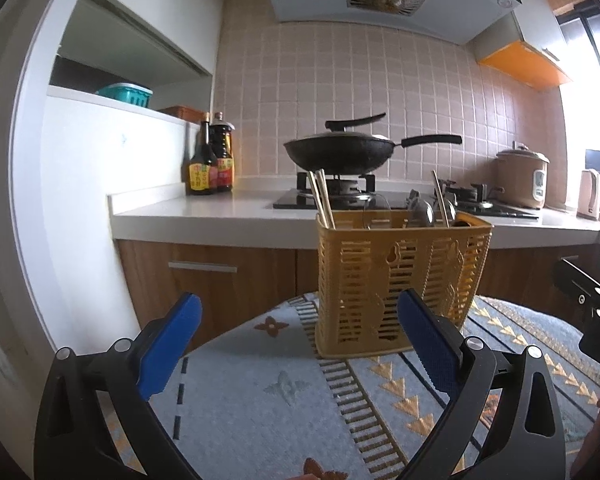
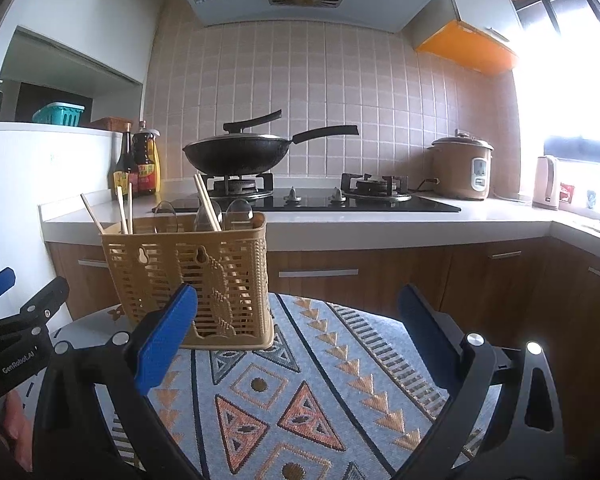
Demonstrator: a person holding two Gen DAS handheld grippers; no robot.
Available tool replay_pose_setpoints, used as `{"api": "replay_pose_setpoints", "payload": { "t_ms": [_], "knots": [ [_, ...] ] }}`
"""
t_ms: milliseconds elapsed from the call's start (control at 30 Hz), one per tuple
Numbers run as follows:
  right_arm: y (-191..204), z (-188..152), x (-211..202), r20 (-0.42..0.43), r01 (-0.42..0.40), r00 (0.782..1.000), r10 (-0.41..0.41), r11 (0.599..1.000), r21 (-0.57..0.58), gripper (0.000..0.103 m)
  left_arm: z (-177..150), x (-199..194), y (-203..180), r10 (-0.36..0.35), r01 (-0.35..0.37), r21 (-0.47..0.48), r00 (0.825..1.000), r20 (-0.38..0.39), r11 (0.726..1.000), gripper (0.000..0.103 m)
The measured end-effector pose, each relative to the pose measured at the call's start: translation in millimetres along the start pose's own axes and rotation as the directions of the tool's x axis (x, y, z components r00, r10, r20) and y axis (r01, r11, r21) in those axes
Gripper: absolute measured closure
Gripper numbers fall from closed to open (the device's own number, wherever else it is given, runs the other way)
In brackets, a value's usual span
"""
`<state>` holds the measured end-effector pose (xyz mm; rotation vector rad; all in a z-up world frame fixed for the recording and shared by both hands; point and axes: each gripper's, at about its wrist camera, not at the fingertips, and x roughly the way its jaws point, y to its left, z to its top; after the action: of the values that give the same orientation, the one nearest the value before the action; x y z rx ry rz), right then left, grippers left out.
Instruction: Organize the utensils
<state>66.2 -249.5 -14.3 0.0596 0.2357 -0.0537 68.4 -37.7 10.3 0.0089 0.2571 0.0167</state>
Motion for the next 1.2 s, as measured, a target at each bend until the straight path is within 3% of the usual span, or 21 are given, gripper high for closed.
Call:
{"api": "replay_pose_setpoints", "payload": {
  "t_ms": [1200],
  "knots": [
    [0.6, -0.1, 2.3, -0.017, -0.006, 1.000, 0.006, 1.000, 0.002, 0.007, -2.6, 1.5, -7.8, -0.030, 0.030, 0.046, 0.999, -0.013, 0.999, 0.008]
  ]
}}
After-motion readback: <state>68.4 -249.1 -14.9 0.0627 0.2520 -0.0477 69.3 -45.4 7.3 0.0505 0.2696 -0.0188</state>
